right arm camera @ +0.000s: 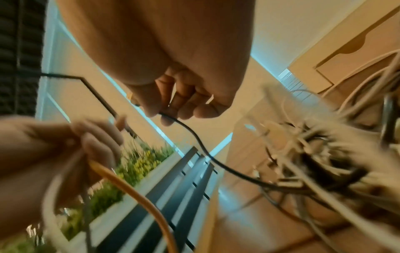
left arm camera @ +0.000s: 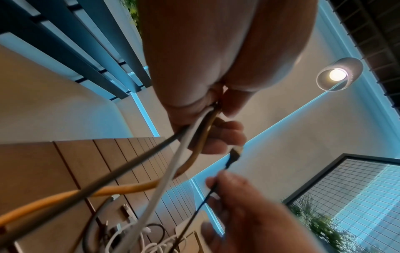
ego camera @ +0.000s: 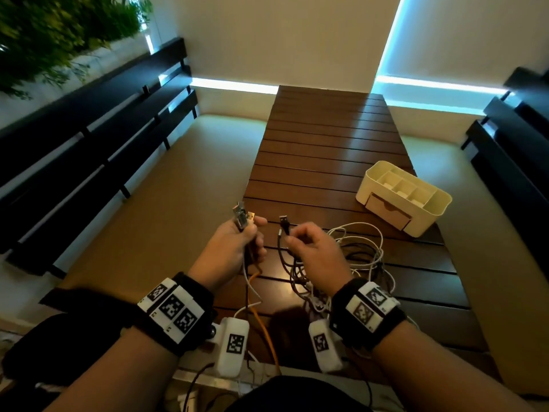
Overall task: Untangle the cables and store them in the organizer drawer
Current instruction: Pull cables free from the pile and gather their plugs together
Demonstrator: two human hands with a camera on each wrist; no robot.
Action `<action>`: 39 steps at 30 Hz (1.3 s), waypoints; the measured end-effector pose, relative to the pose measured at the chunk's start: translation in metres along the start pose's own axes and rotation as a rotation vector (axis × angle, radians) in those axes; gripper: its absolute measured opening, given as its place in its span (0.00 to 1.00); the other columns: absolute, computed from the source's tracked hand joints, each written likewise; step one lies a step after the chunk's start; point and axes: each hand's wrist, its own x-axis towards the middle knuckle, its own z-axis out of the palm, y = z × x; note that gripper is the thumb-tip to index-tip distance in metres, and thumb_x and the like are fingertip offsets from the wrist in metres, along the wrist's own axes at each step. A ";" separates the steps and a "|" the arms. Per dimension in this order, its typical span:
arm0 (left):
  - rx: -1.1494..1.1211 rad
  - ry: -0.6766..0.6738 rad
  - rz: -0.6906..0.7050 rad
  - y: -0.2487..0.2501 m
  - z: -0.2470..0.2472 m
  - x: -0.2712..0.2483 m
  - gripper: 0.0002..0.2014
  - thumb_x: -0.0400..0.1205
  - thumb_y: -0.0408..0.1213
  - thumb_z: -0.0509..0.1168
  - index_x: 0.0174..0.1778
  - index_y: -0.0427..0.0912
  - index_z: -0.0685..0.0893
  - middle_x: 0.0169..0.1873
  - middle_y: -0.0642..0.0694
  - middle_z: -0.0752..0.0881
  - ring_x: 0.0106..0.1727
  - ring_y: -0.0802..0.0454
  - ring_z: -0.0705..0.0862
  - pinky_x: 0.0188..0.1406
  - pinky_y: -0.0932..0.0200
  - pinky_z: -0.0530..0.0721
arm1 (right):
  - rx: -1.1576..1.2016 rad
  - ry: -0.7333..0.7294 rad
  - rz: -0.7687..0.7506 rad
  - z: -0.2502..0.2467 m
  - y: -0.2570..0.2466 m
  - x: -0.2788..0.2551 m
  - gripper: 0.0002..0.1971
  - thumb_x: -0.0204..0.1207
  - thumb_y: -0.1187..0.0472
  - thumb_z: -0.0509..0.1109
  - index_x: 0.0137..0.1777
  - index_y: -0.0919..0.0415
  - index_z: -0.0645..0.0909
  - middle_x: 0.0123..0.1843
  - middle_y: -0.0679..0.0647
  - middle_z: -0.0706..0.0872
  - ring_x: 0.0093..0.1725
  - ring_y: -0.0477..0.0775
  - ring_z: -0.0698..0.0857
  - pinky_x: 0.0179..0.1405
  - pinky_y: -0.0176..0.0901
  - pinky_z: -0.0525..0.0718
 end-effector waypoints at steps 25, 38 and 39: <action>0.077 -0.133 0.157 -0.013 0.072 0.008 0.17 0.88 0.44 0.59 0.60 0.33 0.82 0.47 0.37 0.88 0.43 0.49 0.89 0.36 0.58 0.86 | 0.258 -0.010 -0.004 -0.040 -0.027 -0.022 0.04 0.82 0.60 0.70 0.50 0.57 0.85 0.47 0.56 0.89 0.41 0.52 0.91 0.34 0.44 0.89; 0.128 -0.090 0.212 -0.008 0.085 0.013 0.19 0.90 0.43 0.56 0.54 0.27 0.81 0.48 0.24 0.86 0.48 0.31 0.88 0.47 0.38 0.89 | 0.312 -0.040 0.032 -0.049 -0.029 -0.021 0.03 0.81 0.62 0.72 0.49 0.61 0.81 0.49 0.51 0.89 0.40 0.55 0.92 0.37 0.50 0.92; 0.123 -0.077 0.212 -0.008 0.087 0.013 0.18 0.90 0.43 0.57 0.52 0.29 0.82 0.43 0.29 0.86 0.44 0.35 0.88 0.45 0.41 0.90 | 0.312 -0.041 0.039 -0.050 -0.028 -0.020 0.04 0.81 0.61 0.72 0.49 0.61 0.80 0.48 0.51 0.89 0.39 0.55 0.92 0.37 0.51 0.92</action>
